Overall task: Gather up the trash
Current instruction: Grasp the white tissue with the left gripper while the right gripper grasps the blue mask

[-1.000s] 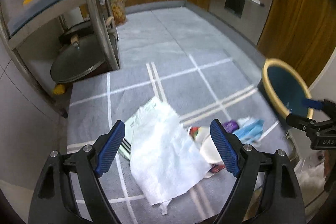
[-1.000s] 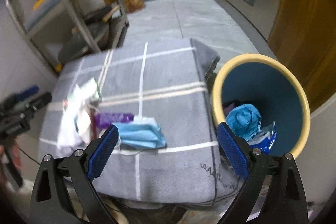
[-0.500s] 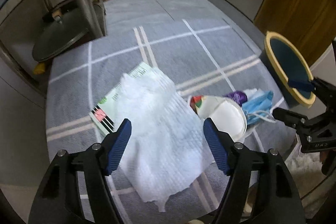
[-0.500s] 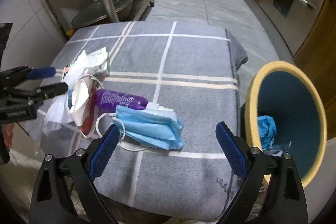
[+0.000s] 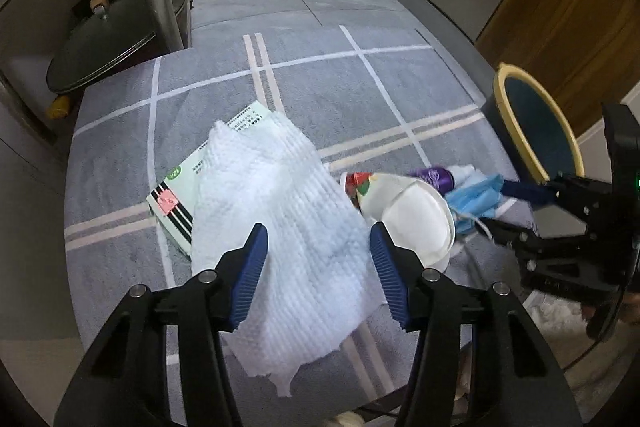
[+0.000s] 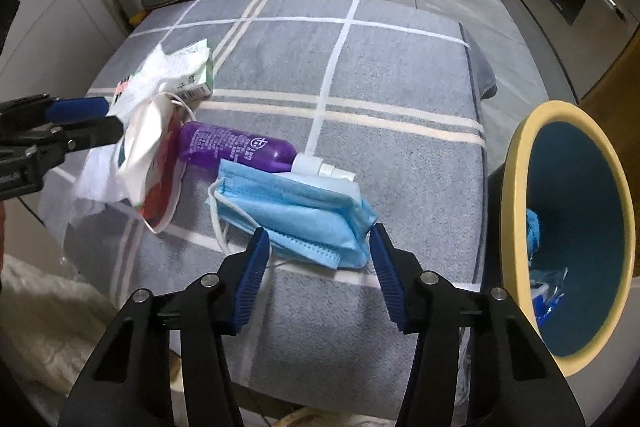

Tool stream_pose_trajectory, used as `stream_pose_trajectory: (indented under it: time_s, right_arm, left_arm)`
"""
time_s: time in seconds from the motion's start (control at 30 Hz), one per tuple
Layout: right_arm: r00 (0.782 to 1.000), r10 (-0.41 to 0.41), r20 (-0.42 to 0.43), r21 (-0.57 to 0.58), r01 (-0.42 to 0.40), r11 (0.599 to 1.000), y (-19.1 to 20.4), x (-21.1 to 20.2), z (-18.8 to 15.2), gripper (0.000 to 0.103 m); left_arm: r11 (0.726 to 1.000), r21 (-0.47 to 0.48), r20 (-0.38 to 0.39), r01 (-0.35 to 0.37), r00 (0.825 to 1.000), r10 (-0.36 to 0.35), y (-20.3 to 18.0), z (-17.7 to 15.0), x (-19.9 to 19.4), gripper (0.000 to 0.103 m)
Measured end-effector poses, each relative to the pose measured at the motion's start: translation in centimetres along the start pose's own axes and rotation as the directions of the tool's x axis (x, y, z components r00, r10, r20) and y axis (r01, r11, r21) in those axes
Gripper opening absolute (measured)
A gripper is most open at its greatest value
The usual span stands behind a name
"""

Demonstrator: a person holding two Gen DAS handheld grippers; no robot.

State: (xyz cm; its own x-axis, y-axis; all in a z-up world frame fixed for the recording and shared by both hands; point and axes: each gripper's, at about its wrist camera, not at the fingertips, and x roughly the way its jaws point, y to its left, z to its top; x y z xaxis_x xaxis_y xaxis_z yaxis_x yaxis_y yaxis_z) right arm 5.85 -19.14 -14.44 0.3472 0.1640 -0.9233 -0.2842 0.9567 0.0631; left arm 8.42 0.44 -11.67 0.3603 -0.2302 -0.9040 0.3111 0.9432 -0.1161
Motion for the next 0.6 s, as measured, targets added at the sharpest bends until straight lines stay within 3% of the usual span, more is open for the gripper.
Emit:
stream_pose_trajectory:
  time_s: [0.1,0.17,0.2,0.33,0.47,0.6]
  right_arm:
    - [1.000,-0.007,0.001,-0.002,0.007,1.000,0.2,0.2,0.2,0.047]
    - [1.000,0.005,-0.002,0.005,-0.005,1.000,0.2,0.4,0.4,0.042]
    - [1.000,0.006,-0.001,0.004,-0.006,1.000,0.3,0.4,0.4,0.036]
    - [1.000,0.012,0.002,-0.006,-0.012,1.000,0.5,0.3,0.5,0.020]
    - [1.000,0.022,0.008,-0.025,-0.022,0.999,0.7,-0.1,0.4,0.009]
    - [0.999,0.024,0.042,-0.042,-0.022,0.999,1.1,-1.2,0.4,0.006]
  left_arm:
    - [0.999,0.024,-0.031,-0.023,0.999,0.024,-0.1,-0.3,0.7,0.052]
    - [0.999,0.027,-0.050,-0.024,0.998,0.025,0.0,-0.4,1.1,0.041]
    - [0.999,0.028,-0.057,-0.019,0.998,0.020,0.0,-0.4,1.2,0.029]
    - [0.998,0.063,-0.060,-0.022,0.998,0.026,-0.5,-0.4,1.2,0.012]
    - [0.995,0.095,-0.049,-0.044,0.998,0.048,-0.9,-0.3,0.7,0.003]
    - [0.988,0.132,-0.011,-0.076,0.997,0.078,-1.5,-0.2,-0.7,0.003]
